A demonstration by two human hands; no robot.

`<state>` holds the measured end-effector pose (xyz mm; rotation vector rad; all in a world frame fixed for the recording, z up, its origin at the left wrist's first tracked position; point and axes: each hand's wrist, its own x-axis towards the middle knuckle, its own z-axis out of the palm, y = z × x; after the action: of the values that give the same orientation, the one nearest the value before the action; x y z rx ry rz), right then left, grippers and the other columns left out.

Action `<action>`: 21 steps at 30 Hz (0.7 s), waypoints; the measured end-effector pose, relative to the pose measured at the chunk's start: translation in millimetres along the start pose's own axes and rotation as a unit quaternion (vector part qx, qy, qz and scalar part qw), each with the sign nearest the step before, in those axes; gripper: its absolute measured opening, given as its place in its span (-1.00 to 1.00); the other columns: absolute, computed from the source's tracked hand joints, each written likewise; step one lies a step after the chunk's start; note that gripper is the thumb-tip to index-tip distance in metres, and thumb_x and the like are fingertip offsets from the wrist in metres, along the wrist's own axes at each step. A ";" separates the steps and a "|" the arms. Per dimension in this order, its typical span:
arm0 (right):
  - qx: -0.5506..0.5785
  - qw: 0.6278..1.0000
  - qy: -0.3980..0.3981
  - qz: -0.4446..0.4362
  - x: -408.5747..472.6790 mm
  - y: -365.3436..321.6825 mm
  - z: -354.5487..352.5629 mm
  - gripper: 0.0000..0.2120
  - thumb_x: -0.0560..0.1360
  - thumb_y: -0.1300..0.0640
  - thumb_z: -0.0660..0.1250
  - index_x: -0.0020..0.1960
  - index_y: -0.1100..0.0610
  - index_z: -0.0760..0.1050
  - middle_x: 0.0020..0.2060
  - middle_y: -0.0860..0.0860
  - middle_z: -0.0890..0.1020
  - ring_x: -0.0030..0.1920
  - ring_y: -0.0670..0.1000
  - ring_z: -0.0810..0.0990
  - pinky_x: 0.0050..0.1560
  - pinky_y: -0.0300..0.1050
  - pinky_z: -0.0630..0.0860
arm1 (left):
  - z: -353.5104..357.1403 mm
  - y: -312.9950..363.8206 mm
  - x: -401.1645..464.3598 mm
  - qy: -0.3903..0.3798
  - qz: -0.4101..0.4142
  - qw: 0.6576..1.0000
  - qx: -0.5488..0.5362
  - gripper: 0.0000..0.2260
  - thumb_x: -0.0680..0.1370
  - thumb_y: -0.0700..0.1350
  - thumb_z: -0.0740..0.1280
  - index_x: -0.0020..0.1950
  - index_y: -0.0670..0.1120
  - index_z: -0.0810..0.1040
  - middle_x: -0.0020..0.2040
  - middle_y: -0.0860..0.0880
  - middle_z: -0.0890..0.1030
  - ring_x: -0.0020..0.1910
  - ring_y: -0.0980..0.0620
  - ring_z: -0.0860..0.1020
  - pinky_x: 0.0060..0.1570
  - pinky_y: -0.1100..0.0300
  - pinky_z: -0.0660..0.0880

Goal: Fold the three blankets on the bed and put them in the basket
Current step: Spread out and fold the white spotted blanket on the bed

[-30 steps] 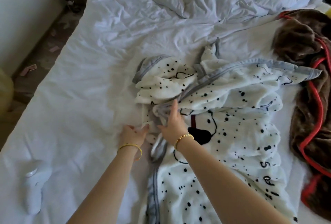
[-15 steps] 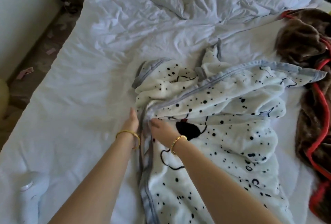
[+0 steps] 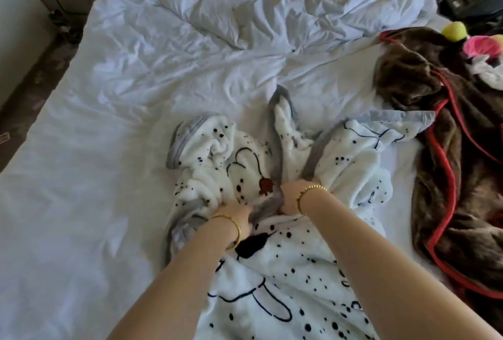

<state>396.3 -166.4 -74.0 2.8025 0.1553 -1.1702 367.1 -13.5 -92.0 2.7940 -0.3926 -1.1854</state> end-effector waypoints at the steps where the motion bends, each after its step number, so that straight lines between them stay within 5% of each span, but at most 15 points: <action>1: -0.003 1.000 -0.027 0.002 -1.4 -4.3 9.7 -0.57 0.47 -0.03 0.22 0.31 0.05 0.36 0.24 0.06 0.49 0.26 0.15 0.42 0.36 0.19 0.19 | 9.1 2.2 -4.0 -0.016 0.010 1.000 -0.009 -0.66 0.57 -0.02 0.15 0.35 0.02 0.34 0.22 -0.08 0.51 0.15 -0.12 0.48 0.17 0.07 0.42; 4: 0.025 0.999 0.015 -0.020 -8.2 -5.0 14.4 -0.57 0.48 -0.18 0.12 0.22 0.03 0.43 0.17 0.04 0.52 0.22 0.13 0.44 0.34 0.18 0.22 | 1.8 -6.8 -7.4 0.046 0.017 0.988 -0.144 -0.74 0.59 0.11 0.09 0.14 0.05 0.46 -0.04 -0.01 0.58 -0.08 -0.01 0.55 -0.13 0.16 0.46; 6: 0.222 0.969 0.103 -0.036 -13.2 9.5 2.7 -0.58 0.52 -0.21 0.05 0.05 0.04 0.52 -0.03 0.01 0.59 0.00 0.06 0.54 0.14 0.01 0.45 | -14.1 -22.6 -7.7 0.238 -0.027 0.934 -0.264 -0.80 0.58 0.05 0.16 -0.06 -0.01 0.51 -0.27 -0.02 0.53 -0.28 0.00 0.53 -0.35 0.13 0.45; 8: 0.331 0.884 0.331 0.006 -12.5 32.5 -7.3 -0.71 0.54 -0.04 0.12 -0.01 0.11 0.53 -0.11 0.04 0.58 -0.11 0.04 0.54 -0.04 -0.08 0.47 | -28.6 -43.3 -1.0 0.446 -0.141 0.858 -0.213 -0.79 0.51 -0.08 0.29 0.11 -0.11 0.53 -0.02 -0.15 0.56 0.01 -0.15 0.52 -0.13 0.05 0.46; 9: 0.315 0.841 0.434 0.065 -8.3 44.2 -10.5 -0.74 0.53 0.03 0.16 0.07 0.16 0.50 -0.01 0.09 0.56 0.00 0.10 0.51 0.04 -0.02 0.43 | -31.5 -52.3 3.5 0.476 -0.207 0.831 -0.201 -0.63 0.47 -0.09 0.34 0.26 -0.12 0.45 0.19 -0.21 0.49 0.20 -0.20 0.43 0.07 -0.02 0.41; 11: 0.302 0.813 0.457 0.197 2.9 62.6 -12.5 -0.49 0.50 -0.05 0.22 0.35 0.20 0.27 0.35 0.19 0.32 0.36 0.20 0.25 0.35 0.14 0.17 | -37.0 -64.3 13.7 0.415 -0.280 0.812 -0.300 -0.29 0.43 0.00 0.42 0.47 -0.13 0.17 0.43 -0.23 0.26 0.41 -0.20 0.22 0.35 -0.09 0.26; 13: 0.379 0.819 0.332 0.276 15.1 71.4 -14.4 -0.10 0.43 -0.27 0.25 0.50 0.16 -0.11 0.49 0.21 0.00 0.49 0.20 -0.04 0.43 0.22 -0.08 | -41.3 -67.8 24.4 0.318 -0.281 0.786 -0.449 -0.08 0.39 0.05 0.46 0.53 -0.13 -0.08 0.49 -0.20 0.17 0.44 -0.18 0.22 0.41 -0.07 0.22; 16: 0.511 0.780 0.192 0.306 35.7 77.6 -9.6 0.11 0.34 -0.24 0.40 0.50 0.18 -0.27 0.44 0.26 0.16 0.44 0.25 0.15 0.42 0.18 0.12 | -45.2 -64.6 42.0 0.244 -0.244 0.765 -0.543 -0.18 0.39 0.02 0.47 0.48 -0.18 0.08 0.42 -0.17 0.31 0.35 -0.18 0.36 0.31 -0.01 0.32; 19: 0.491 0.813 0.152 0.274 40.6 77.9 -2.5 -0.38 0.43 0.07 0.36 0.37 0.27 0.20 0.17 0.24 0.50 0.21 0.23 0.44 0.22 0.06 0.42 | -47.9 -46.7 49.8 0.191 -0.179 0.838 -0.479 -0.61 0.46 -0.05 0.41 0.20 -0.18 0.44 -0.03 -0.09 0.57 -0.01 -0.11 0.52 -0.01 0.08 0.47; 21: 0.491 0.809 0.201 0.250 35.5 79.9 -7.7 -0.73 0.44 0.15 0.29 0.09 0.23 0.38 -0.08 0.14 0.54 0.02 0.19 0.52 -0.01 -0.05 0.45 | -64.5 -32.1 50.5 0.244 -0.145 0.838 -0.465 -0.79 0.51 -0.08 0.33 0.09 -0.15 0.48 -0.21 -0.07 0.55 -0.13 -0.13 0.52 -0.11 0.06 0.48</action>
<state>437.1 -242.5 -89.6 3.4606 -1.4806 -0.5567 453.5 2.4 -87.8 2.1393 0.5342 -0.4159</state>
